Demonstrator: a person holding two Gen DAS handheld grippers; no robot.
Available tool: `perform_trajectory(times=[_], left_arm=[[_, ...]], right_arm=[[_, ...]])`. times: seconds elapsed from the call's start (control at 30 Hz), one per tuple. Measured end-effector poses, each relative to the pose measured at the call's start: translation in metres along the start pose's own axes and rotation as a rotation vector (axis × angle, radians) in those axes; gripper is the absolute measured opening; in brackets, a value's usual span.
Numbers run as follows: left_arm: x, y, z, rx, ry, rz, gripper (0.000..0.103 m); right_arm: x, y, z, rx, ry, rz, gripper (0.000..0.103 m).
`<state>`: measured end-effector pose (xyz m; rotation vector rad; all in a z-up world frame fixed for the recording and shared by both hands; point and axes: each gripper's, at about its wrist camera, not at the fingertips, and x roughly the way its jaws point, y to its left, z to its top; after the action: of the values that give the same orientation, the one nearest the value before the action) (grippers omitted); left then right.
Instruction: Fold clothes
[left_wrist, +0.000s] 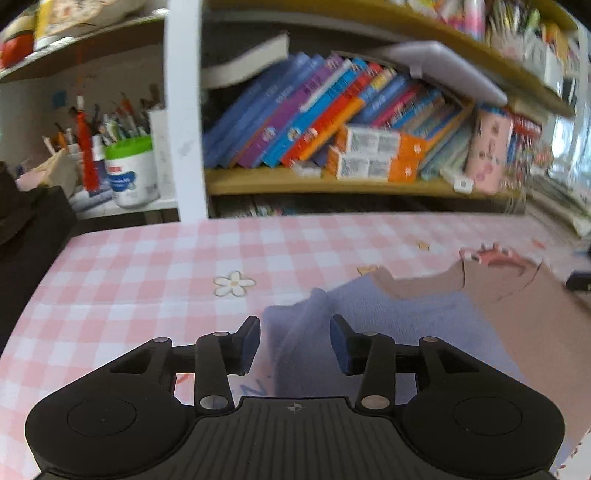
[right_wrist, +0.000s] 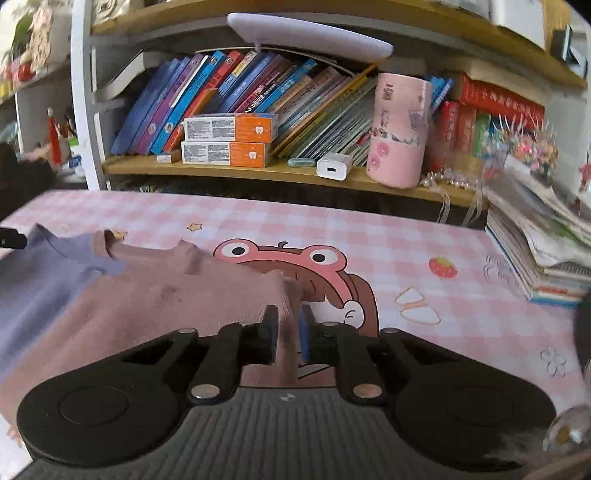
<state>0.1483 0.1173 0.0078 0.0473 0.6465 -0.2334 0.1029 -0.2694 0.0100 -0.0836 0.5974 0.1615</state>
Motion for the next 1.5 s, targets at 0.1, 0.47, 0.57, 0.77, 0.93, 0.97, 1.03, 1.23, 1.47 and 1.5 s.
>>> perform_trajectory(times=[0.1, 0.47, 0.57, 0.77, 0.93, 0.97, 1.03, 1.23, 1.47, 1.5], left_arm=[[0.008, -0.004, -0.006, 0.024, 0.024, 0.013, 0.023], [0.011, 0.026, -0.016, -0.153, 0.04, 0.053, 0.0], [-0.006, 0.029, -0.017, -0.174, -0.017, 0.059, 0.003], [-0.066, 0.002, -0.019, -0.054, -0.122, 0.034, 0.011], [-0.107, -0.03, -0.046, -0.056, -0.142, -0.063, 0.027], [-0.114, -0.036, -0.053, -0.067, -0.146, -0.086, 0.027], [-0.123, -0.046, -0.065, -0.092, -0.137, -0.125, 0.028], [-0.13, -0.072, -0.09, -0.128, -0.075, -0.149, 0.043], [-0.156, -0.103, -0.104, -0.006, -0.106, -0.056, 0.061], [-0.16, -0.106, -0.104, 0.006, -0.116, -0.048, 0.065]], right_arm=[[0.008, -0.001, -0.003, 0.005, 0.023, 0.002, 0.007], [0.015, -0.003, -0.01, 0.021, 0.03, -0.002, 0.007], [0.009, -0.008, -0.009, 0.055, 0.016, 0.009, 0.007], [-0.041, 0.007, -0.012, 0.013, -0.075, 0.047, 0.008], [-0.083, 0.031, -0.036, -0.001, -0.113, 0.141, 0.008], [-0.088, 0.037, -0.041, 0.0, -0.113, 0.159, 0.008], [-0.097, 0.047, -0.052, -0.006, -0.102, 0.185, 0.008], [-0.116, 0.07, -0.076, -0.025, -0.078, 0.218, 0.01], [-0.135, 0.068, -0.093, -0.006, -0.098, 0.211, 0.023], [-0.137, 0.066, -0.094, -0.006, -0.094, 0.199, 0.024]])
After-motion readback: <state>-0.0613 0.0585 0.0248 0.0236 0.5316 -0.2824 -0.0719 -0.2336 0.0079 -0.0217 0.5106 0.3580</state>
